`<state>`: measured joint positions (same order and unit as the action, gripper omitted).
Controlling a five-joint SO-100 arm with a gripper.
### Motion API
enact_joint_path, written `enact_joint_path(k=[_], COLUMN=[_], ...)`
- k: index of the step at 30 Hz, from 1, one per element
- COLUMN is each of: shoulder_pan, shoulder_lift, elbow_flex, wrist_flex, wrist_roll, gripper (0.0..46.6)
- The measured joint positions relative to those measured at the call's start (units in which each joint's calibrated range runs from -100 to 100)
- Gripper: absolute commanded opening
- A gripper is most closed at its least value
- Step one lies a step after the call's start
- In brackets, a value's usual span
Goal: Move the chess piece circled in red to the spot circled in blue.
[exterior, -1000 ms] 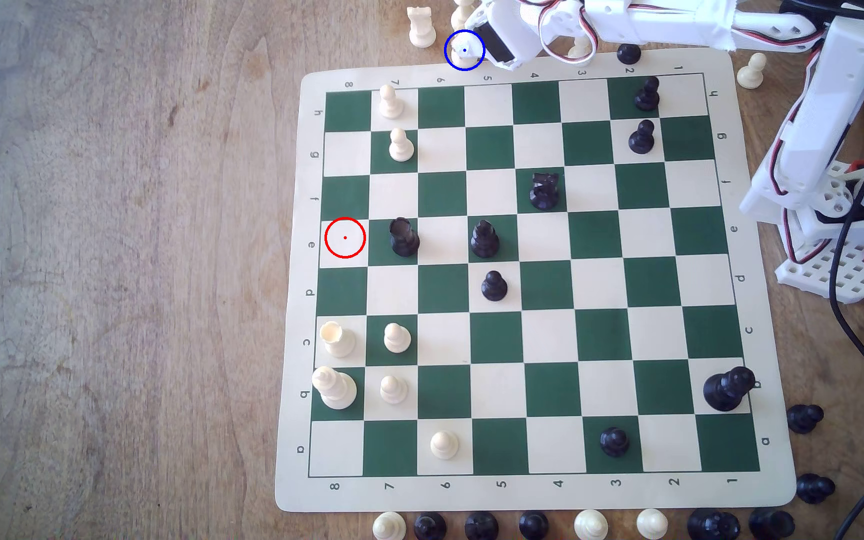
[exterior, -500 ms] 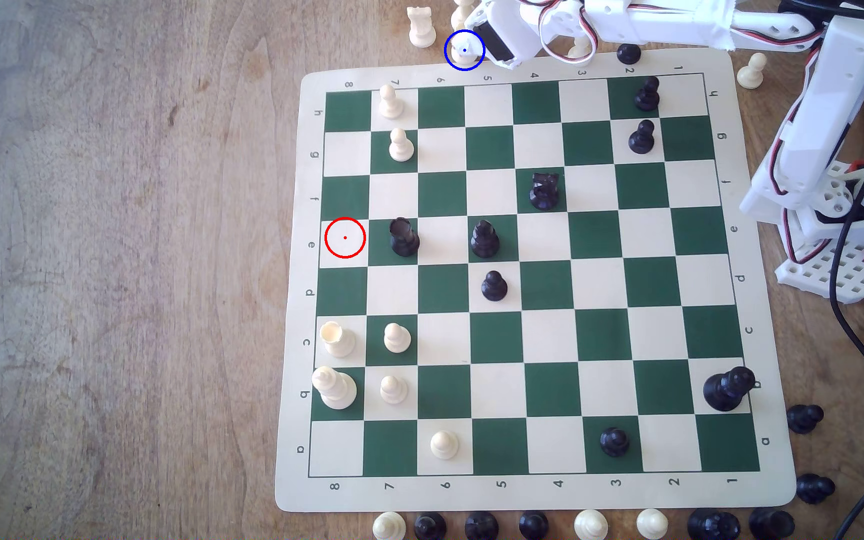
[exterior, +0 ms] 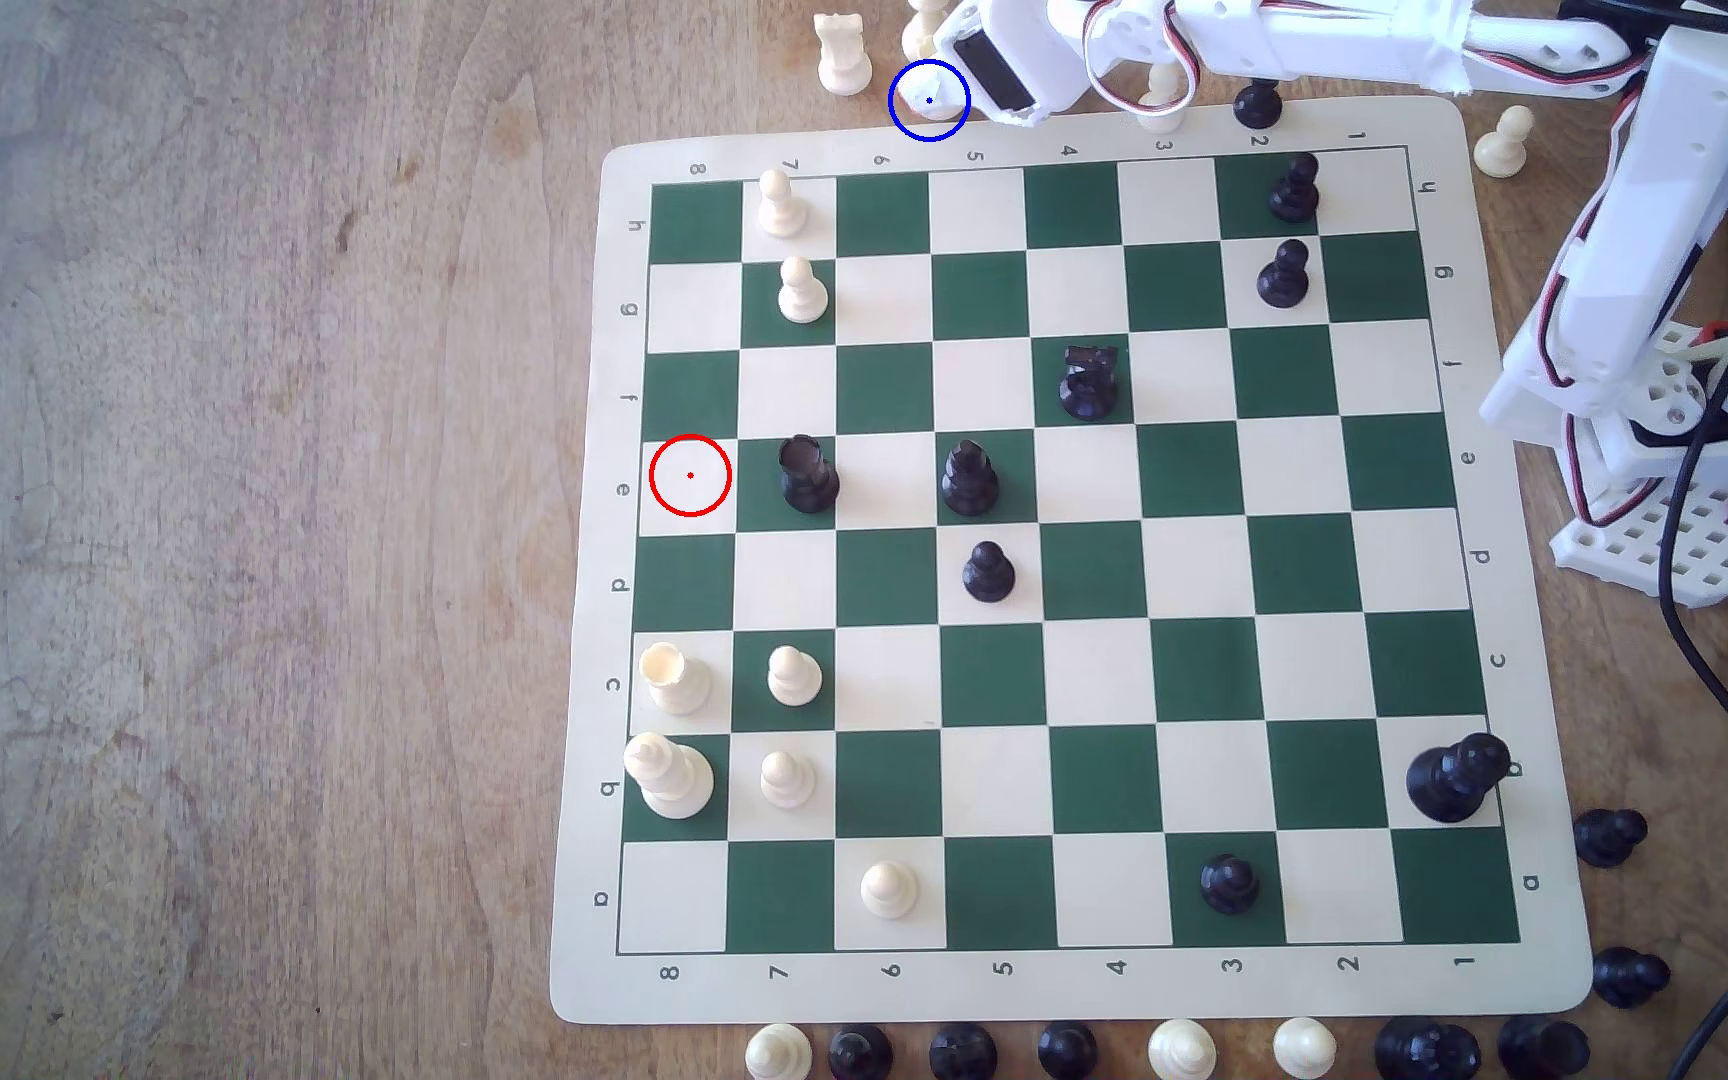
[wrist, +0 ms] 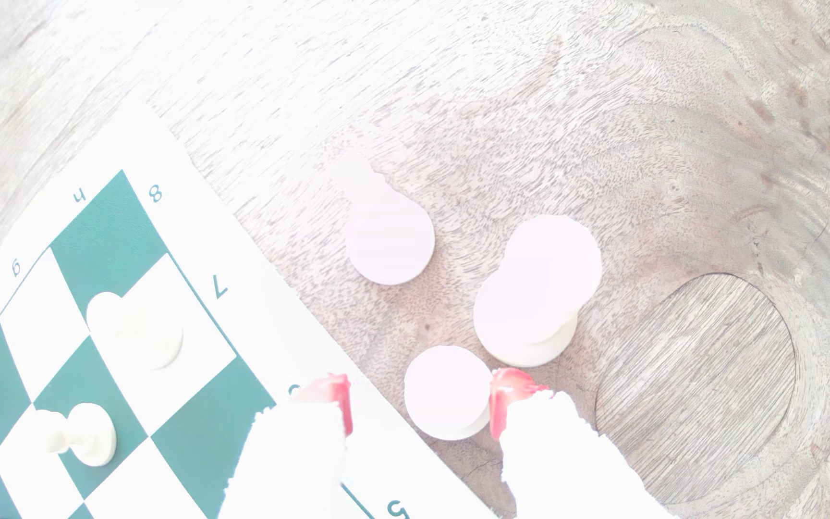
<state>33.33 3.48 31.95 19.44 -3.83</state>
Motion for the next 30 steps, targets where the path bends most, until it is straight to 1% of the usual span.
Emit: enact_joint_path(k=[7, 11, 17, 25, 27, 30], shoulder_pan=[0.00, 0.00, -0.07, -1.77, -2.36, -4.20], shoulder_lift=[0.00, -1.09, -6.45, -16.34, -21.03, -26.14], elbow_flex=[0.00, 0.00, 1.27, 8.22, 12.38, 17.26], wrist_flex=[0.24, 1.59, 4.78, 9.96, 11.31, 11.87], wrist_roll=[0.00, -0.10, -0.29, -0.29, -0.54, -0.10], gripper=[23.8, 24.2, 24.2, 24.2, 24.5, 24.7])
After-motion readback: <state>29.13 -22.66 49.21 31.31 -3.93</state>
